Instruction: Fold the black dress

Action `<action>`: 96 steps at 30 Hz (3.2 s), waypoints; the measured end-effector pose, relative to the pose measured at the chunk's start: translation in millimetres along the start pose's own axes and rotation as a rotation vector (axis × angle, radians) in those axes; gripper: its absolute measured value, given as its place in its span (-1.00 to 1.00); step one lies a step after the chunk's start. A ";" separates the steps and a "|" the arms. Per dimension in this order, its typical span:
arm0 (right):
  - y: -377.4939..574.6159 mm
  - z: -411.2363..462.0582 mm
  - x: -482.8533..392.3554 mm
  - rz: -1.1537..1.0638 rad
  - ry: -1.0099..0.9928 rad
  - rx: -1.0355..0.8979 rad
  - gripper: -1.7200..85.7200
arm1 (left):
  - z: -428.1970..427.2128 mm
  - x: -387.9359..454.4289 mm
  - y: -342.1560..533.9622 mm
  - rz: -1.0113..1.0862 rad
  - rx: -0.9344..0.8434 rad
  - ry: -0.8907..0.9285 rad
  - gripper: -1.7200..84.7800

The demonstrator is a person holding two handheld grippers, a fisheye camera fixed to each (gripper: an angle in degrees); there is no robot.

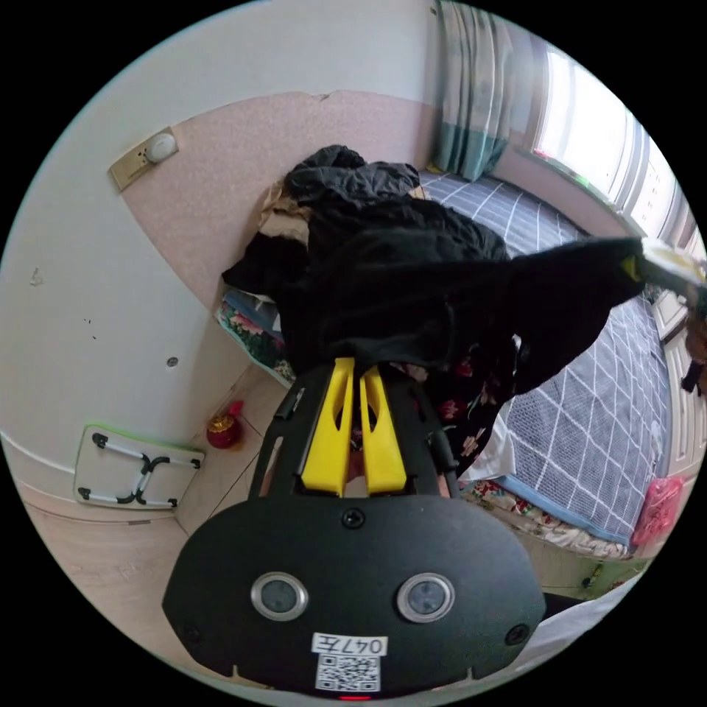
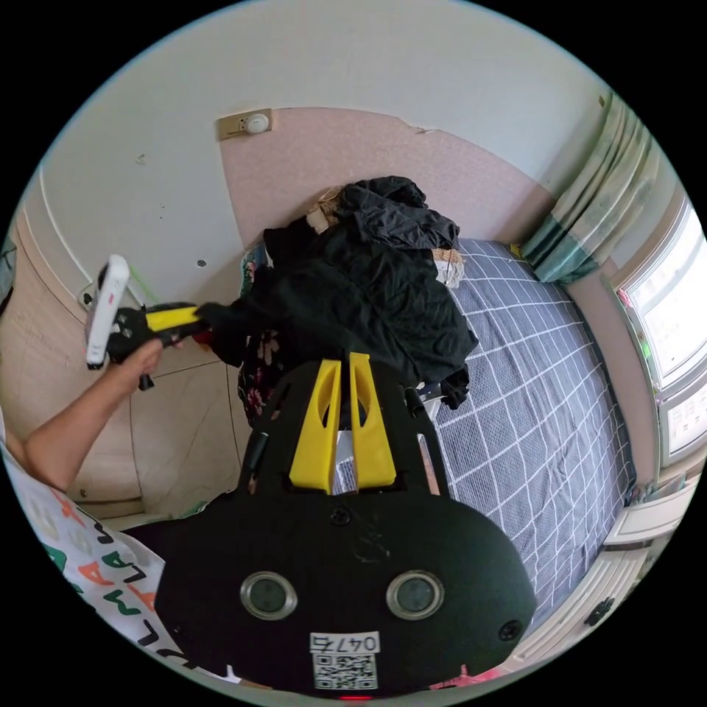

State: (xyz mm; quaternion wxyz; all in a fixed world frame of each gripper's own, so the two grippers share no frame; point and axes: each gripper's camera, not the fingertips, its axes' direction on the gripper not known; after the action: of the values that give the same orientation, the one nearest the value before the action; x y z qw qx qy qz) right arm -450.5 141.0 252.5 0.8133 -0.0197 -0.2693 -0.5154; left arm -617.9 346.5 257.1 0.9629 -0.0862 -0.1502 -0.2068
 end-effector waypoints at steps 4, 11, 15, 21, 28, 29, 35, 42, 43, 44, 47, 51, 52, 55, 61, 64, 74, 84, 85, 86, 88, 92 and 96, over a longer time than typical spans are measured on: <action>1.5 -24.7 13.2 0.021 0.009 0.015 -0.96 | -51.4 -8.1 -43.2 0.029 0.063 0.007 -0.98; -0.5 -77.2 48.1 0.106 0.058 0.061 -0.96 | -106.5 28.1 -124.7 0.191 0.101 -0.017 -0.98; 1.6 -103.3 60.3 0.123 0.090 0.070 -0.96 | -131.9 57.9 -153.2 0.273 0.140 -0.008 -0.98; 23.6 -160.9 92.5 0.219 0.176 0.101 -0.96 | -187.9 121.1 -206.1 0.442 0.242 0.034 -0.98; 72.8 -256.2 111.8 0.329 0.341 0.140 -0.96 | -259.5 211.6 -232.1 0.635 0.404 0.100 -0.98; 83.3 -276.1 113.7 0.346 0.369 0.147 -0.96 | -273.6 228.7 -233.6 0.668 0.429 0.113 -0.98; 137.2 -367.7 124.8 0.386 0.498 0.105 -0.96 | -338.1 312.1 -228.1 0.798 0.498 0.242 -0.98; 219.2 -405.2 195.9 0.458 0.493 0.002 -0.96 | -337.2 462.6 -223.8 0.884 0.372 0.387 -0.98; 237.2 -402.7 219.0 0.477 0.469 -0.010 -0.96 | -331.3 479.2 -224.5 0.882 0.353 0.389 -0.98; 254.9 -397.2 244.8 0.495 0.452 -0.035 -0.96 | -317.6 514.2 -225.9 0.879 0.316 0.382 -0.98; 291.7 -381.7 314.2 0.530 0.443 -0.083 -0.96 | -282.6 605.6 -231.6 0.871 0.249 0.322 -0.98; 311.7 -380.6 376.4 0.517 0.537 -0.116 -0.96 | -268.6 706.9 -249.0 0.834 0.261 0.255 -0.98; 313.9 -388.2 389.1 0.507 0.574 -0.107 -0.96 | -272.0 716.8 -251.8 0.827 0.272 0.251 -0.98; 318.3 -419.9 406.4 0.490 0.650 -0.043 -0.96 | -304.6 750.4 -263.7 0.798 0.347 0.244 -0.98; 325.0 -477.2 397.5 0.435 0.718 0.022 -0.96 | -372.4 768.7 -254.3 0.831 0.481 0.217 -0.98; 331.1 -477.1 372.2 0.384 0.707 -0.002 -0.96 | -373.2 765.7 -221.8 0.887 0.479 0.171 -0.98; 388.4 -327.7 258.5 0.314 0.575 -0.131 -0.96 | -231.0 724.3 -50.4 1.035 0.251 -0.016 -0.98; 461.9 -166.2 150.5 0.326 0.341 -0.220 -0.96 | -88.7 672.5 114.3 1.089 -0.057 -0.027 -0.98; 472.3 -149.2 137.8 0.327 0.325 -0.228 -0.96 | -80.6 670.4 123.5 1.093 -0.072 -0.029 -0.98; 482.6 -131.8 125.3 0.327 0.302 -0.241 -0.96 | -64.3 667.0 142.2 1.105 -0.102 -0.032 -0.98; 498.5 -105.0 106.5 0.327 0.277 -0.261 -0.96 | -39.1 663.2 170.4 1.127 -0.135 -0.041 -0.98; 535.5 -41.8 69.3 0.328 0.245 -0.329 -0.96 | 16.5 657.9 223.2 1.146 -0.196 -0.022 -0.97; 560.0 2.0 55.9 0.337 0.204 -0.372 -0.94 | 60.3 653.4 249.4 1.115 -0.232 0.012 -0.97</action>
State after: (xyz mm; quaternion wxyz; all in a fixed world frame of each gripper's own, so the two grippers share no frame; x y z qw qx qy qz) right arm 42.1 357.5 417.3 0.8930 -0.1609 -0.0795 -0.4128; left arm 40.6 341.3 500.2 0.9115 -0.2563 -0.0526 0.3173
